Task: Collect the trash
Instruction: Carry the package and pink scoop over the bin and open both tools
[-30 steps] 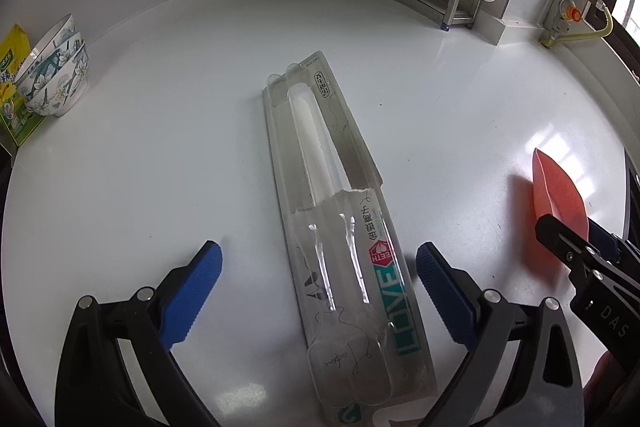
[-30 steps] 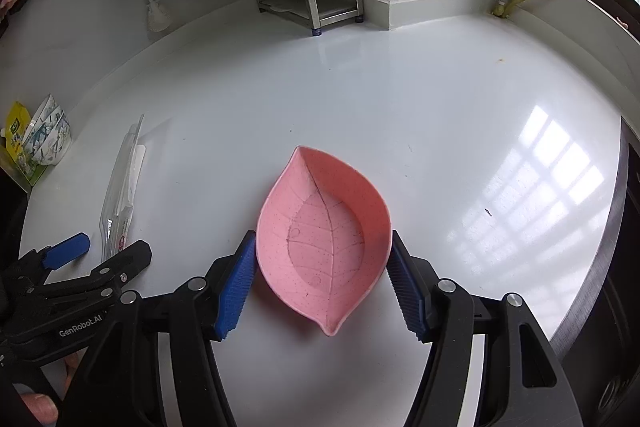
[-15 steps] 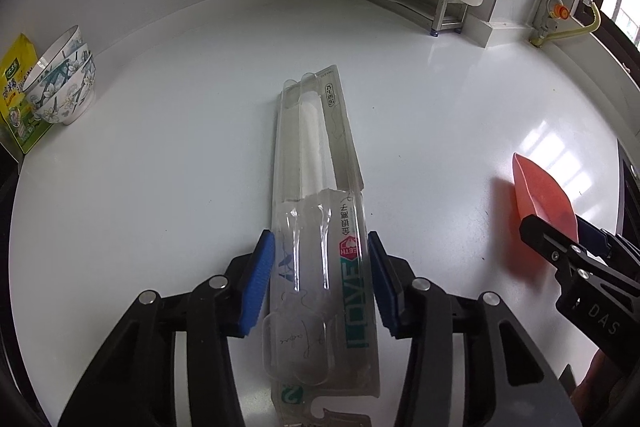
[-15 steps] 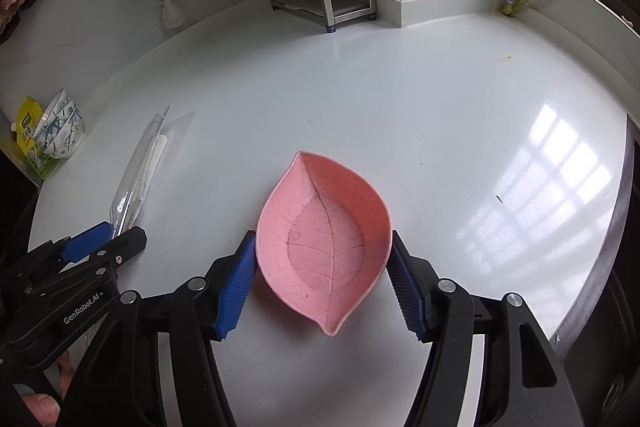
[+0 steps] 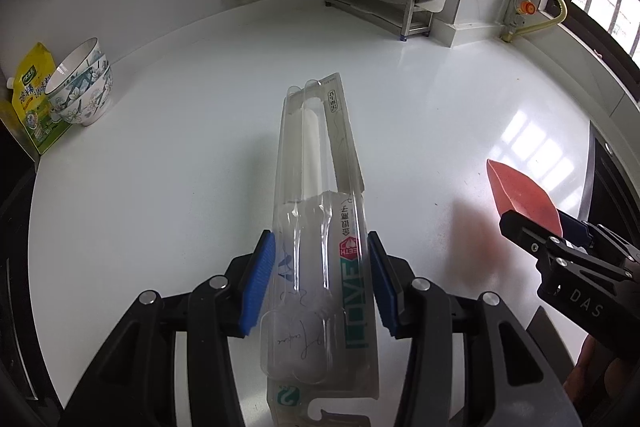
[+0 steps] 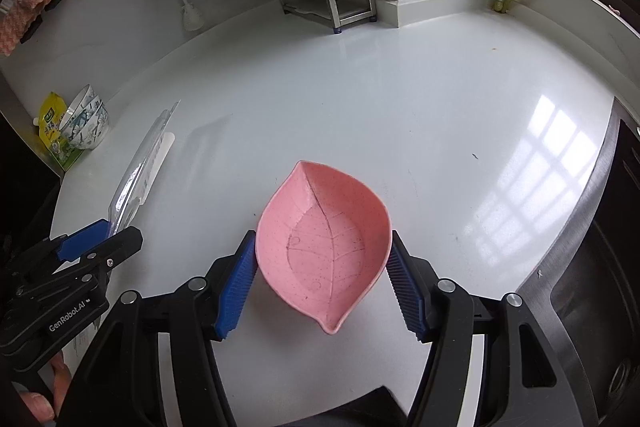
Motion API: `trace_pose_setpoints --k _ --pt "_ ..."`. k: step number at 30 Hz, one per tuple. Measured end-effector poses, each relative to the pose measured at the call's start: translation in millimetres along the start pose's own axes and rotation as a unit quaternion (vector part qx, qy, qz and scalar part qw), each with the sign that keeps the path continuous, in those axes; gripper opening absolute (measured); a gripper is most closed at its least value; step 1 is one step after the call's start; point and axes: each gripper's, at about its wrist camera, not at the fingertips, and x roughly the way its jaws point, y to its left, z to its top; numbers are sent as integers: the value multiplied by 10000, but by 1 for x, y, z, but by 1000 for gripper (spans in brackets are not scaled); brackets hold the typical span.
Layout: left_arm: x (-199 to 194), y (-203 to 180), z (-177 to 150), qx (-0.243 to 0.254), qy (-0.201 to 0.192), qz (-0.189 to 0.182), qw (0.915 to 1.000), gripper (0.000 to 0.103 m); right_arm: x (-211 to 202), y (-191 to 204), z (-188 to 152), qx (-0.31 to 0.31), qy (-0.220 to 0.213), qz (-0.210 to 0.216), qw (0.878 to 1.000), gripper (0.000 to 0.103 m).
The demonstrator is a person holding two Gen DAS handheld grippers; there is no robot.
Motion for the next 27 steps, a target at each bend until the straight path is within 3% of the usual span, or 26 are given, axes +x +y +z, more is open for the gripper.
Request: trace_pose_setpoints --k 9,27 --pt "-47 -24 -40 240 -74 -109 9996 45 -47 -6 -36 -19 -37 58 10000 61" --pt "-113 -81 -170 689 395 -436 9959 45 -121 -31 -169 6 562 165 9983 61"
